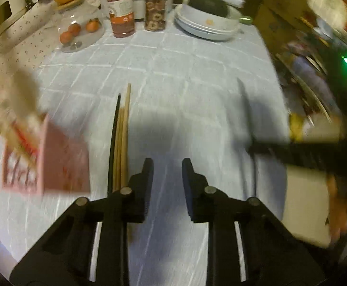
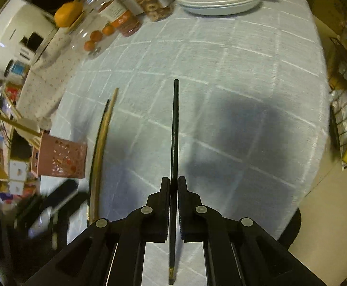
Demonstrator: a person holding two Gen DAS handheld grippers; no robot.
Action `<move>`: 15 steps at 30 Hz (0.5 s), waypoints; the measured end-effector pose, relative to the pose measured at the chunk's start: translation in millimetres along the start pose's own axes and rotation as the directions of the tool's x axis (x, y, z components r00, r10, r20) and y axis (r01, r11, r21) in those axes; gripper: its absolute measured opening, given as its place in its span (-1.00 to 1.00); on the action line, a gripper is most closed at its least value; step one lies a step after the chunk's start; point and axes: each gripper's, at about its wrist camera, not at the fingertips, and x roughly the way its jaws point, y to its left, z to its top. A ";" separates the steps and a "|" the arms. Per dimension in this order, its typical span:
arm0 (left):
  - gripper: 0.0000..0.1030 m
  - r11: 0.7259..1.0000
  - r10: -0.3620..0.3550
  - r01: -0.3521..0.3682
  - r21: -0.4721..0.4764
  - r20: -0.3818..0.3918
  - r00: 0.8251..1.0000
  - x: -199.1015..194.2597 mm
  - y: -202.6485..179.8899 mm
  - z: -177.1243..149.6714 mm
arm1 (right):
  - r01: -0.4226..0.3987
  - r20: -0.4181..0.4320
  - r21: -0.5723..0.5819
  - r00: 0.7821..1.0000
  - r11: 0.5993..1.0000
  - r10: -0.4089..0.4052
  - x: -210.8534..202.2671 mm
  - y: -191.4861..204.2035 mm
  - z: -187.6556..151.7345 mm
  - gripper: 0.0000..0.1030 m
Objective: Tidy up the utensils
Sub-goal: 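Grasp a wooden chopstick with the left tool while the right tool holds the black chopstick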
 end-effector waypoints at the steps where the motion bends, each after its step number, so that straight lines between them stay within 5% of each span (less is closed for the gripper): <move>1: -0.50 1.000 0.011 -0.011 -0.020 -0.002 1.000 9.4 1.6 10.6 | -0.008 0.002 0.010 1.000 1.000 0.008 -1.6 -5.1 0.8 -0.88; 7: -0.57 0.987 0.098 -0.100 -0.123 -0.025 0.995 54.5 25.4 52.2 | -0.037 0.011 0.021 0.999 0.999 0.036 -7.8 -15.7 3.4 -0.89; 15: -0.69 0.981 0.157 -0.165 -0.101 -0.082 0.984 84.7 40.0 73.2 | -0.056 -0.009 -0.012 0.998 0.998 0.056 -3.6 -10.3 3.2 -0.89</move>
